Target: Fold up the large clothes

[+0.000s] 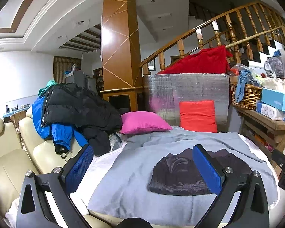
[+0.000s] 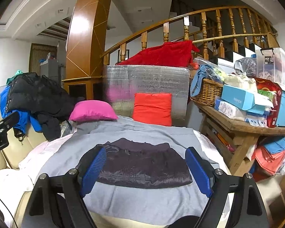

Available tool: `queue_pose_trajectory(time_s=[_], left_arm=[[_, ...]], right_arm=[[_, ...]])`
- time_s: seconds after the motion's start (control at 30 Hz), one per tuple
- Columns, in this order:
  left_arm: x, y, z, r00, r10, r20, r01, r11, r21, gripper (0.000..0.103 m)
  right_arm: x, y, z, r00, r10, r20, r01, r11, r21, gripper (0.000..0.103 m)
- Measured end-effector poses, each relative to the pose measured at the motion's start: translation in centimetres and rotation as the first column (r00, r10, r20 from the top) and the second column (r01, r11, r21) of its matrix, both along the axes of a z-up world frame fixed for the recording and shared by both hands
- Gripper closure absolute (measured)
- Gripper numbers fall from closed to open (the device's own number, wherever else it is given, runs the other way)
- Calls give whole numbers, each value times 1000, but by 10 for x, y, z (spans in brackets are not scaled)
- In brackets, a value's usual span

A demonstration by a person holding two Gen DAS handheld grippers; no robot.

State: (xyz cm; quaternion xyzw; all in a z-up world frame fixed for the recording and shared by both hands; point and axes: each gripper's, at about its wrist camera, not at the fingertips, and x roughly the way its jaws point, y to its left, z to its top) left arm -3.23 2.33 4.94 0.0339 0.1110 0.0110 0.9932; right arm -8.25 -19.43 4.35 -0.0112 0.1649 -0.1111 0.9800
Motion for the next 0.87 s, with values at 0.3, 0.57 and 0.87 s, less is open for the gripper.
queue_pose_trajectory(time_s=[0.3,0.57,0.87], left_arm=[[26,2,-4,999,26,-29,-26,1000,-8,0],[61,-10,-6,998,37,-53,-38,999,-6,0],[114,-32,-22,995,6,-104,-10,999,-35,0]], right_arm=[[33,4,4,999,26,-22,-27,999,-42,15],[75,-6,5,998,36,-44,-38,998,-45,15],[135,-41,-16,994,43,-105,-43,999,4,15]])
